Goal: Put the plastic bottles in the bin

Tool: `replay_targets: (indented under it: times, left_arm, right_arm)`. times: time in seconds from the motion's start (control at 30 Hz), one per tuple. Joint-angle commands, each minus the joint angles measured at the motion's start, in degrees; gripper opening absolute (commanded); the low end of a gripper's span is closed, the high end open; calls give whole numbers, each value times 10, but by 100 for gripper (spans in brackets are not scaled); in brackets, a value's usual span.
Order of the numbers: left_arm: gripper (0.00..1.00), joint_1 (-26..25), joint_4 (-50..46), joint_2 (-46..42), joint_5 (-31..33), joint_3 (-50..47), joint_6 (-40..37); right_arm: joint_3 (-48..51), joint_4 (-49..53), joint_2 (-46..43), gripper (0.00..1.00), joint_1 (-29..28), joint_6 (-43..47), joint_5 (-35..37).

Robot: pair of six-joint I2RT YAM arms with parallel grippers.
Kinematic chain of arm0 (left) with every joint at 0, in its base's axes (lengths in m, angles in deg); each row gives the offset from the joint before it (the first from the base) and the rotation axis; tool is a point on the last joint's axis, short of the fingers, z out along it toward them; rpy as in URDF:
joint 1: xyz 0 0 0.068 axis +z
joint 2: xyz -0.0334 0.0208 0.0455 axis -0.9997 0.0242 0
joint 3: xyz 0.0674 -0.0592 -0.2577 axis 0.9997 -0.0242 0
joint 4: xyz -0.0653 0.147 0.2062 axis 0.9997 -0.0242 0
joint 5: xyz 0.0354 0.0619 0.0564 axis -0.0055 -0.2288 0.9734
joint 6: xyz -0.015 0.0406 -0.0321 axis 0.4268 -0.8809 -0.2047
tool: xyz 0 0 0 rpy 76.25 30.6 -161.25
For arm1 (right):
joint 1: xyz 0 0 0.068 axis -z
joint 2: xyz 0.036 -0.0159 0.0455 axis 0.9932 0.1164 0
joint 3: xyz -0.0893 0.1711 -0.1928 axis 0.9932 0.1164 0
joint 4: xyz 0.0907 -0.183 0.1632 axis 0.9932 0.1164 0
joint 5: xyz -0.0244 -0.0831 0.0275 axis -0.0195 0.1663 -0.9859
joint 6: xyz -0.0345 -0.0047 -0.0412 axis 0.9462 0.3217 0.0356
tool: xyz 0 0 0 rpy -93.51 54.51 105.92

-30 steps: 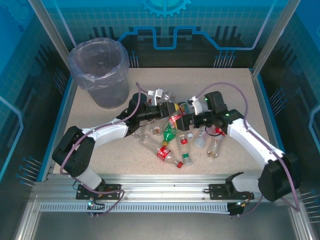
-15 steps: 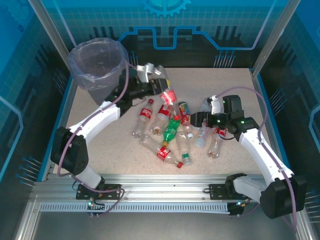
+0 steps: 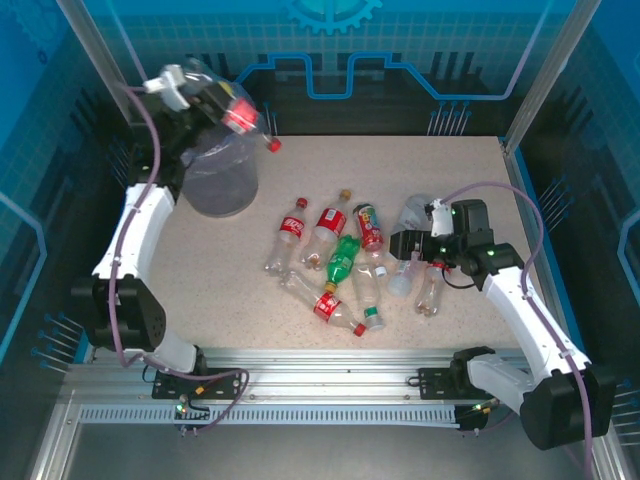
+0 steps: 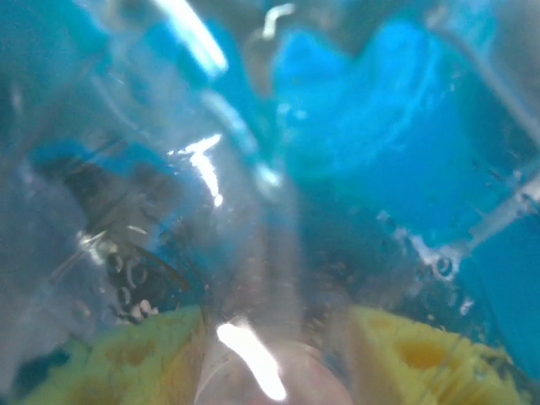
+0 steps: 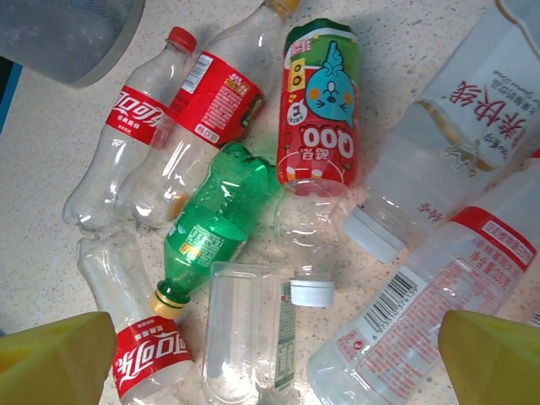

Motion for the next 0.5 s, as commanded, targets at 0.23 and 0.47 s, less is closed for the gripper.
replay_targets:
  times: [0.23,0.47]
  left_arm:
    - [0,94,-73,43,74,99,-58]
    - [0,89,-197,118,76,178,-162]
  right_arm:
    - [2,26,-8,98,13,-2,10]
    - [3,33,-24,98,19,-5,14]
